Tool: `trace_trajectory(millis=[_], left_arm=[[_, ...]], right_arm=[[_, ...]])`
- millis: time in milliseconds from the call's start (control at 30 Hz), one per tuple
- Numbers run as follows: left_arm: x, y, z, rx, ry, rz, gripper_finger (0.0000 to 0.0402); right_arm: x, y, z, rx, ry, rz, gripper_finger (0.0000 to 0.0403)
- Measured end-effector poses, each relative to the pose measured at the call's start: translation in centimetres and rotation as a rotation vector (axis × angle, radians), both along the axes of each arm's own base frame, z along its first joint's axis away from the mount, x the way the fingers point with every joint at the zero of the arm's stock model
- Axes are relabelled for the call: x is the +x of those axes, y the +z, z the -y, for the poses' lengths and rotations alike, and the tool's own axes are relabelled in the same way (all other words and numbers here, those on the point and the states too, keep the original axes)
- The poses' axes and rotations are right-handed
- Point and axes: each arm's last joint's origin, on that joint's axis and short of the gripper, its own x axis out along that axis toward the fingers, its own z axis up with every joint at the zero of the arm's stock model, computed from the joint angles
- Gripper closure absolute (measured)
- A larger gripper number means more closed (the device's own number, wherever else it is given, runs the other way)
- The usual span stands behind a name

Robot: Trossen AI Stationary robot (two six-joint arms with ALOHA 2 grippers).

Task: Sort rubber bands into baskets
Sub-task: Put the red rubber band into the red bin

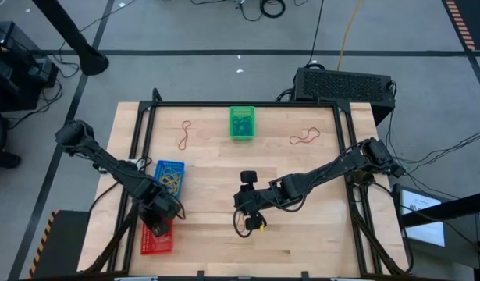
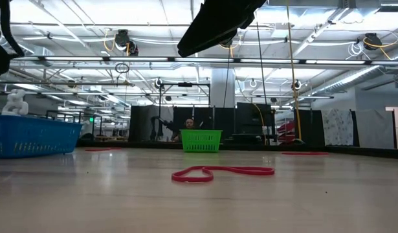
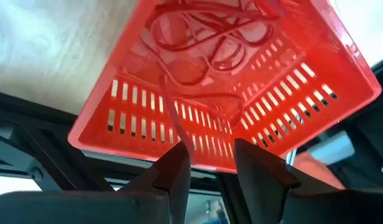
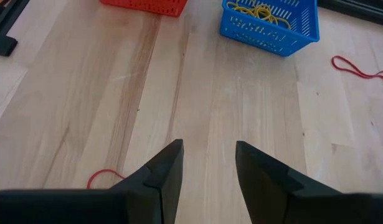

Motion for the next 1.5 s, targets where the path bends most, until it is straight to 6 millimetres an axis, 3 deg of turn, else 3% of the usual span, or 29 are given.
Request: trace_trajectory(millis=[467,667,767,900,1000,1267,1500], left_arm=[[1.1,0.2,0.1,-0.047,-0.040,0.115,0.0272],[0.6,3.9,-1.0,0.063,-0.091,0.186,0.0272],[0.8,6.0,-1.9,0.158,-0.081,0.300,0.0272],[1.5,7.5,-4.0,0.386,-0.071,0.453,0.0272],[1.9,7.3,-6.1,0.515,-0.090,0.455,0.0272],[4.3,6.3,-11.2,0.602,-0.184,0.514,0.0272],[5.1,5.1,-18.3,0.746,0.036,0.397,0.0272]], right_arm=[[0.0,0.0,0.0,0.000,0.000,0.000,0.0264],[0.0,0.0,0.0,-0.003,0.003,-0.001,0.0264],[0.0,0.0,0.0,-0.012,0.011,-0.001,0.0264],[0.0,0.0,0.0,-0.013,0.011,-0.006,0.0264],[-0.3,-0.3,-0.1,-0.018,0.009,-0.041,0.0264],[-3.2,-1.3,-1.0,0.085,-0.042,-0.317,0.0264],[-4.4,-1.6,-2.6,0.076,-0.026,-0.369,0.0264]])
